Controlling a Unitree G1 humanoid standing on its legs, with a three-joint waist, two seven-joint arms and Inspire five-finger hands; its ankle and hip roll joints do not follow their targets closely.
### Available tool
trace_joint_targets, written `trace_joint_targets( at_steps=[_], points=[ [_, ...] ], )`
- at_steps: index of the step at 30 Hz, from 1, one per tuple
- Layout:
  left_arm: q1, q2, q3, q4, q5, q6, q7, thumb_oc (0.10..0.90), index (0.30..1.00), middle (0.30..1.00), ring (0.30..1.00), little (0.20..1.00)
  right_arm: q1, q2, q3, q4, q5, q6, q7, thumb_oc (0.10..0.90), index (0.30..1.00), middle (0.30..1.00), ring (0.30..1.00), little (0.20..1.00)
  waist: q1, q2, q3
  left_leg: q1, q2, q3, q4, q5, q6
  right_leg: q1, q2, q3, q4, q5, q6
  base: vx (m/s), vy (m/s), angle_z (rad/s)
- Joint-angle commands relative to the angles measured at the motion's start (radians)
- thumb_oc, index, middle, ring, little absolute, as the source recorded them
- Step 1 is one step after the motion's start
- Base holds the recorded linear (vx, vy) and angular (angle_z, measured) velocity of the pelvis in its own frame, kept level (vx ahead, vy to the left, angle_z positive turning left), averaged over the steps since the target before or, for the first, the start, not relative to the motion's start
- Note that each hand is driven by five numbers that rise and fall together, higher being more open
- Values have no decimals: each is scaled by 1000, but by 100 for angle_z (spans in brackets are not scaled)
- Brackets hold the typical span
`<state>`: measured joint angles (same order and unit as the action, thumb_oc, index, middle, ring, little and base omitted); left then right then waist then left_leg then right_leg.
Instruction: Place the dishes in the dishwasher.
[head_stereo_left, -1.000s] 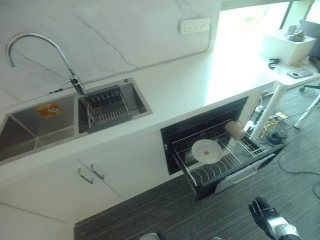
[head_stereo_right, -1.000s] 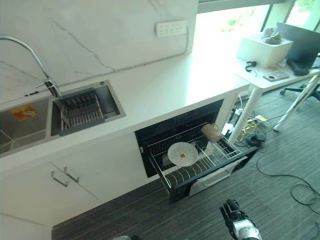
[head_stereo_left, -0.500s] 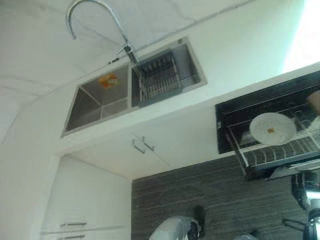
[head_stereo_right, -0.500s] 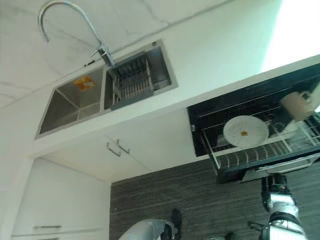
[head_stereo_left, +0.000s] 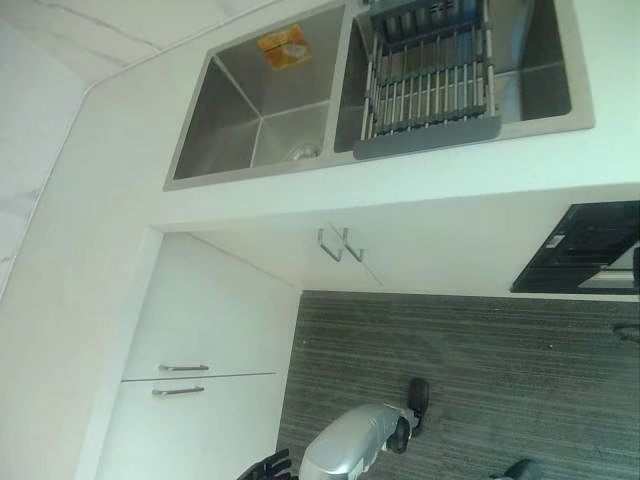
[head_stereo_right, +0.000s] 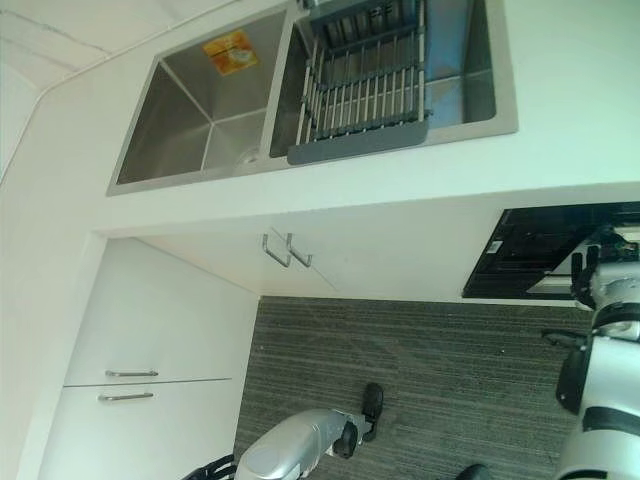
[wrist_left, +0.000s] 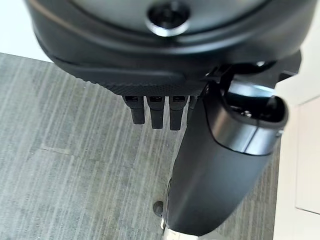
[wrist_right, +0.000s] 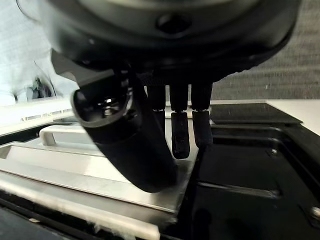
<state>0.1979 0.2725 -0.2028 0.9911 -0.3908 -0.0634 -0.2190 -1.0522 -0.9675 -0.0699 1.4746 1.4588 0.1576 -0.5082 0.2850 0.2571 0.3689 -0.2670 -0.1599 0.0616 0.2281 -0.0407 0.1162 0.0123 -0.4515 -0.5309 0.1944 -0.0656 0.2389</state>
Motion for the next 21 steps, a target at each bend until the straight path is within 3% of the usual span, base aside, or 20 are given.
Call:
trace_joint_targets(
  at_steps=[1, 7, 8, 9, 14, 17, 18, 21],
  points=[
    [-11, 121, 24, 21, -17, 12, -20, 800, 900, 900, 900, 900, -224, -56, 66, -267, 92, -36, 165, 400, 300, 300, 300, 300, 76, -10, -60, -55, 142, -67, 72, -79, -191, -109, -9, 61, 106, -36, -31, 31, -84, 4],
    [-44, 134, 63, 70, 12, -38, -41, 800, 900, 900, 900, 900, -171, 0, 34, -261, 39, -19, 199, 400, 300, 300, 300, 300, 75, -58, -43, -70, 167, -63, 72, -78, -188, -123, 19, 58, 106, -27, -31, -10, -125, -5],
    [-57, 140, 64, 74, 7, -44, -37, 800, 900, 900, 900, 900, -112, 37, 4, -277, 32, -24, 226, 670, 705, 705, 705, 705, 66, -76, -38, -66, 182, -54, 72, -81, -190, -125, 30, 63, 106, -27, -32, -90, -212, -11],
    [-68, 138, 68, 82, 6, -56, -34, 800, 900, 900, 900, 900, -50, 86, -18, -297, -12, -25, 298, 800, 900, 900, 900, 900, 58, -90, -29, -62, 195, -48, 72, -85, -190, -127, 43, 69, 106, -27, -34, -87, -192, -11],
    [-88, 127, 72, 108, 20, -84, -9, 800, 900, 900, 900, 900, 146, 231, -62, -404, -143, -78, 410, 800, 900, 900, 900, 900, 31, -127, -20, -37, 229, -27, 72, -95, -191, -121, 70, 81, 106, -27, -40, -54, -116, -19],
    [-104, 117, 81, 146, 5, -123, 9, 800, 900, 900, 900, 900, 328, 388, -57, -526, -167, -126, 520, 800, 900, 900, 900, 900, -10, -154, -15, -25, 263, 9, 72, -83, -185, -130, 94, 92, 106, -12, -58, -155, -75, -29],
    [-104, 117, 81, 146, 5, -123, 9, 800, 900, 900, 900, 900, 328, 388, -57, -526, -167, -126, 520, 800, 900, 900, 900, 900, -10, -154, -15, -25, 263, 9, 72, -83, -185, -130, 94, 92, 106, -12, -58, -57, -101, -33],
    [-101, 105, 105, 149, -16, -159, 28, 800, 900, 900, 900, 900, 497, 519, -14, -666, -236, -178, 550, 800, 900, 900, 900, 900, -60, -187, -21, -3, 296, 45, 72, -92, -187, -135, 124, 130, 106, -24, -63, -76, -106, -31]
  ],
)
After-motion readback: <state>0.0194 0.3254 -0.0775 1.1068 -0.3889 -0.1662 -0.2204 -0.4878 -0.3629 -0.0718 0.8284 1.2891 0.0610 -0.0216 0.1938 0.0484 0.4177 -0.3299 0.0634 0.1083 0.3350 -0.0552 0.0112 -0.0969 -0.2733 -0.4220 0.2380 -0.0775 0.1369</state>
